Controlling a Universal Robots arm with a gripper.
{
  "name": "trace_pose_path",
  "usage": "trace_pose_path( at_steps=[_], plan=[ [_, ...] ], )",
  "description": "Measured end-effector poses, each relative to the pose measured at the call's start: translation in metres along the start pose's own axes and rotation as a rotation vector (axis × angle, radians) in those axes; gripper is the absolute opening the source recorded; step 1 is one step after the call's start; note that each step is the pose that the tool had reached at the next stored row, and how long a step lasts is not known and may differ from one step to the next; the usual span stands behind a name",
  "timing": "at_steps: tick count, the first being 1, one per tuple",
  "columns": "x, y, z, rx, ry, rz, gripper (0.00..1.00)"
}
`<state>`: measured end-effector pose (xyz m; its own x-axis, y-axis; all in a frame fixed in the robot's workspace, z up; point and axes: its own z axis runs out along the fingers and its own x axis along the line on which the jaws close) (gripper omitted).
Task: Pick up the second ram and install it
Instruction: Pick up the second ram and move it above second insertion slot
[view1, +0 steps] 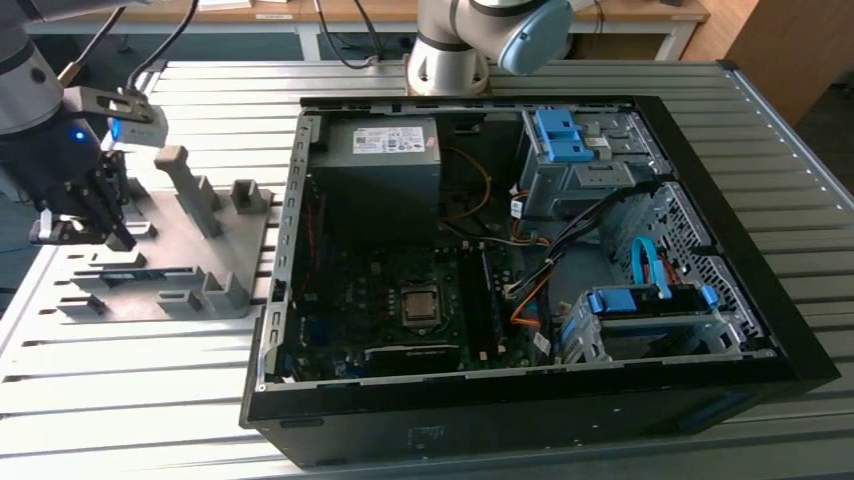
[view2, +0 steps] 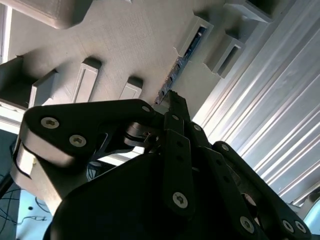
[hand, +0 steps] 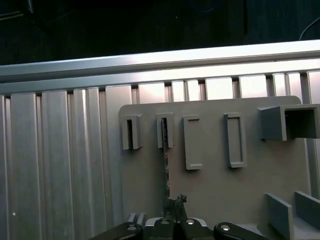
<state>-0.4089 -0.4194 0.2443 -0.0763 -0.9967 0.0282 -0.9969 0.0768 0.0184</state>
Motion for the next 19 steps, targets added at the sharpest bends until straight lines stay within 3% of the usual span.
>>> trace_pose_path(
  at_steps=[19],
  plan=[
    [0.0,0.0,0.0,0.0039,0.0026,-0.139,0.1]
  ],
)
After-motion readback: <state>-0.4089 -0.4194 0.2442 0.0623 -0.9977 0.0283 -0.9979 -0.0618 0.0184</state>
